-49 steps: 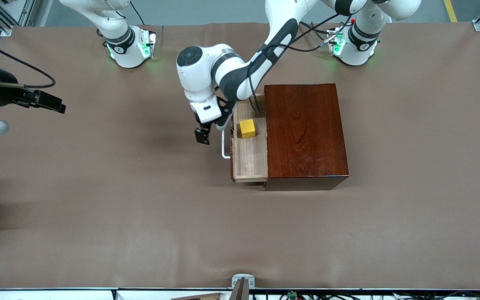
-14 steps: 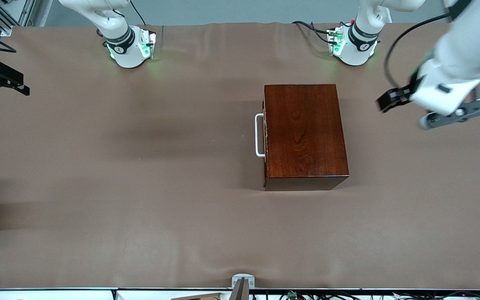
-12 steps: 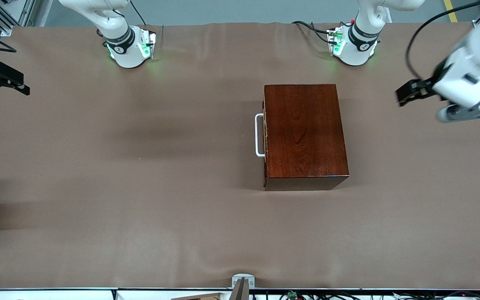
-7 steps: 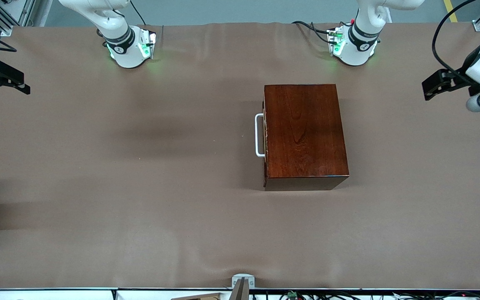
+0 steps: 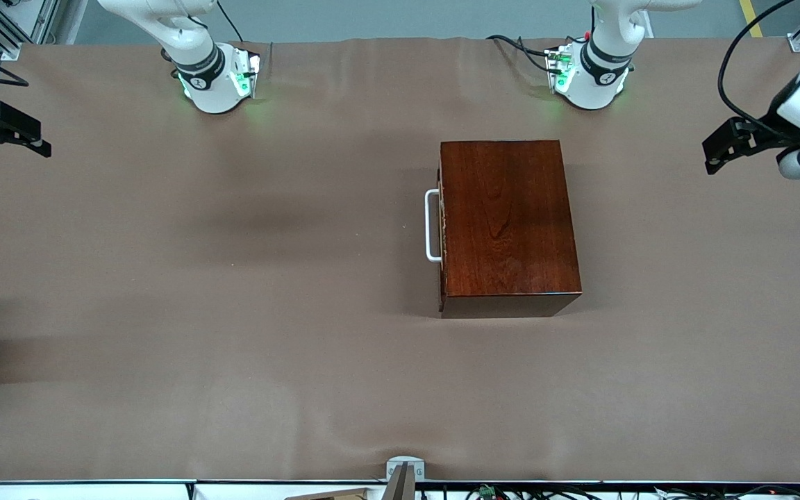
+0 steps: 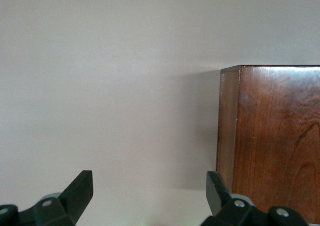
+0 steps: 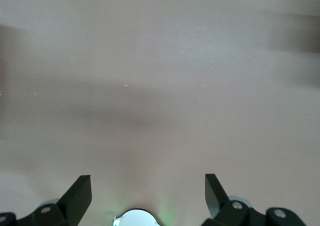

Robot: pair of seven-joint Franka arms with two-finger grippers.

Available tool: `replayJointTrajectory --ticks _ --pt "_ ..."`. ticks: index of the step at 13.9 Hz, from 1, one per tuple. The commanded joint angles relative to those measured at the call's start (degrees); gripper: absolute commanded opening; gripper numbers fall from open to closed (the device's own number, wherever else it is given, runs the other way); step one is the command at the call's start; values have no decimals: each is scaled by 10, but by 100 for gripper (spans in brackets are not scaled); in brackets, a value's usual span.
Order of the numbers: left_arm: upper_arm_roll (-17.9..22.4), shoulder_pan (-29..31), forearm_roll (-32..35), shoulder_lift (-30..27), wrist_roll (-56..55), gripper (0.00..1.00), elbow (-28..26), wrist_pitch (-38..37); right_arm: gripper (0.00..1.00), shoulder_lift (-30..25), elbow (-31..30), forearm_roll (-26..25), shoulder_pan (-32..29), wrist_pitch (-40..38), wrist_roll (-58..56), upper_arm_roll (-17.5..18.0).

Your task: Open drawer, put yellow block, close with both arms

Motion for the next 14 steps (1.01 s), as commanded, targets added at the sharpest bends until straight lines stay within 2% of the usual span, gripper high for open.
replayJointTrajectory --ticks 1,2,6,8,14 --pt "-39 36 -2 -70 -2 100 -90 42 100 -8 -4 -9 5 -9 -3 -2" --pt "-38 34 -4 -78 -4 100 -97 41 100 -8 -4 -9 4 -9 -3 -2" --pt "-37 37 -20 -71 1 100 -65 20 100 -7 -3 -9 7 -10 -3 -3" --pt "-32 39 -53 -70 1 100 -55 12 100 -8 -3 -9 7 -10 -3 -2" --pt "-32 58 -62 -60 8 100 -42 -9 100 -7 -3 -9 5 -16 -3 -1"
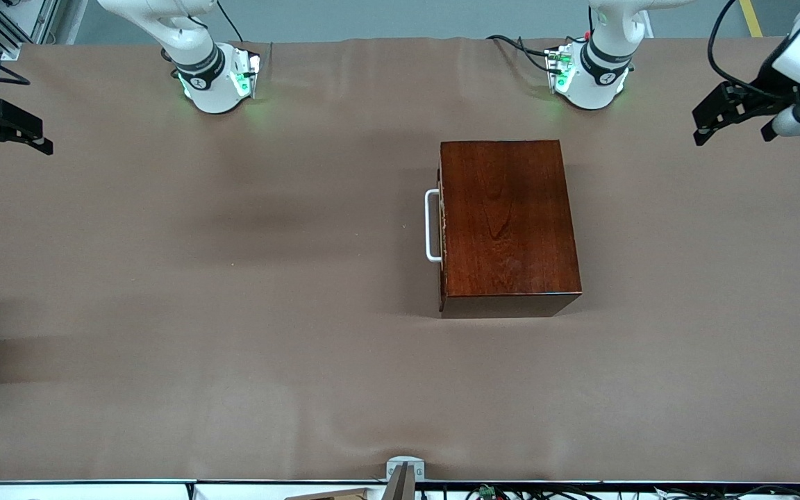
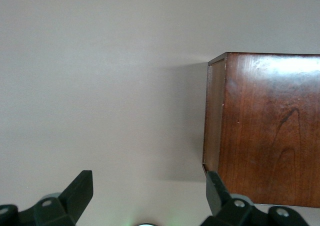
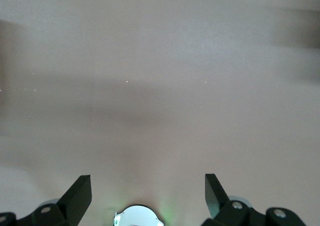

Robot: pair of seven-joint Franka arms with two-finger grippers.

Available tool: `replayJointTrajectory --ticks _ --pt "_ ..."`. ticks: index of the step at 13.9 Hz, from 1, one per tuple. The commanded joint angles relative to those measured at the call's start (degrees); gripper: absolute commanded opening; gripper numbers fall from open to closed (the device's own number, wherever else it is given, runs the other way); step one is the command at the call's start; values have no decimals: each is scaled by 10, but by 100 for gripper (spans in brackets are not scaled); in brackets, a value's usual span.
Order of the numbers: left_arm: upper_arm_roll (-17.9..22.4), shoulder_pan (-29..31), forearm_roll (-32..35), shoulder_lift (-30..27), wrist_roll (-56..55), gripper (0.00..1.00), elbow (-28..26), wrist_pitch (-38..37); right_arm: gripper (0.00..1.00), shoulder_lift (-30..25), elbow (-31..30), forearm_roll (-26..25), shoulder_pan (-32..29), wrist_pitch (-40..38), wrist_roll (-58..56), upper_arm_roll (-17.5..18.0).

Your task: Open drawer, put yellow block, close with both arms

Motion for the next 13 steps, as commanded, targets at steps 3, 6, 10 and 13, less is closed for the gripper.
replayJointTrajectory --ticks 3,6,10,13 --pt "-6 10 -13 19 6 100 30 -14 100 -7 -2 -10 6 -8 -3 -2" --pt "-11 9 -9 20 6 100 30 -17 100 -8 -3 -9 3 -8 -3 -3" --pt "-11 8 -8 20 5 100 30 -20 100 -8 -2 -9 6 -10 -3 -4" --pt "-11 10 -6 21 6 100 37 -21 100 -8 -2 -10 7 -11 -2 -5"
